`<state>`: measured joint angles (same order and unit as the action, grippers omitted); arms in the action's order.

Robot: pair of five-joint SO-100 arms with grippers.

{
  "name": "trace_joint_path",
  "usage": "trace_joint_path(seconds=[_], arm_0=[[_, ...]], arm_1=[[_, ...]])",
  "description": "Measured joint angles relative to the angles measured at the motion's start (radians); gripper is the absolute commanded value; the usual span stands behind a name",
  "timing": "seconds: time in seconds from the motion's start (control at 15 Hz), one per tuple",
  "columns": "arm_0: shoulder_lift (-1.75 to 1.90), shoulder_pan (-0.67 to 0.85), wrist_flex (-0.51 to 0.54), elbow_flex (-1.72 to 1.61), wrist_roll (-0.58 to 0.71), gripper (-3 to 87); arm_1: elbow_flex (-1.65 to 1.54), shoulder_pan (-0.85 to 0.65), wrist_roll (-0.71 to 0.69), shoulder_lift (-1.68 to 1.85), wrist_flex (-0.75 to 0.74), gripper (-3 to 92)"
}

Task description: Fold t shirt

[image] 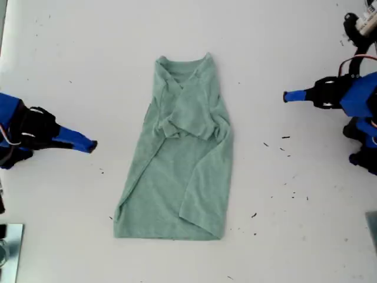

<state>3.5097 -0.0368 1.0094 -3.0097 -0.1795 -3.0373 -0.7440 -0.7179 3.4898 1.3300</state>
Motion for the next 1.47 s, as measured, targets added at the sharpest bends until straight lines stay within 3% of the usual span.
trace_joint_path(seconds=[0.2,0.4,0.47,0.6,0.93,1.47], arm_0=[[-0.439,-0.094,0.14,0.371,-0.124,-0.3],[-0.953,-0.301,0.442,0.902,-0.308,0.3],[-1.078,-0.351,0.512,1.063,-0.353,5.1],[-1.239,-0.428,0.571,1.27,-0.374,24.8],[-1.419,-0.445,0.552,1.358,-0.325,26.8],[-1.654,-0.365,0.222,1.069,-0.232,25.7]], arm_1=[[0.0,0.0,0.0,0.0,0.0,16.6],[0.0,0.0,0.0,0.0,0.0,16.6],[0.0,0.0,0.0,0.0,0.0,16.6],[0.0,0.0,0.0,0.0,0.0,16.6],[0.0,0.0,0.0,0.0,0.0,16.6],[0.0,0.0,0.0,0.0,0.0,16.6]])
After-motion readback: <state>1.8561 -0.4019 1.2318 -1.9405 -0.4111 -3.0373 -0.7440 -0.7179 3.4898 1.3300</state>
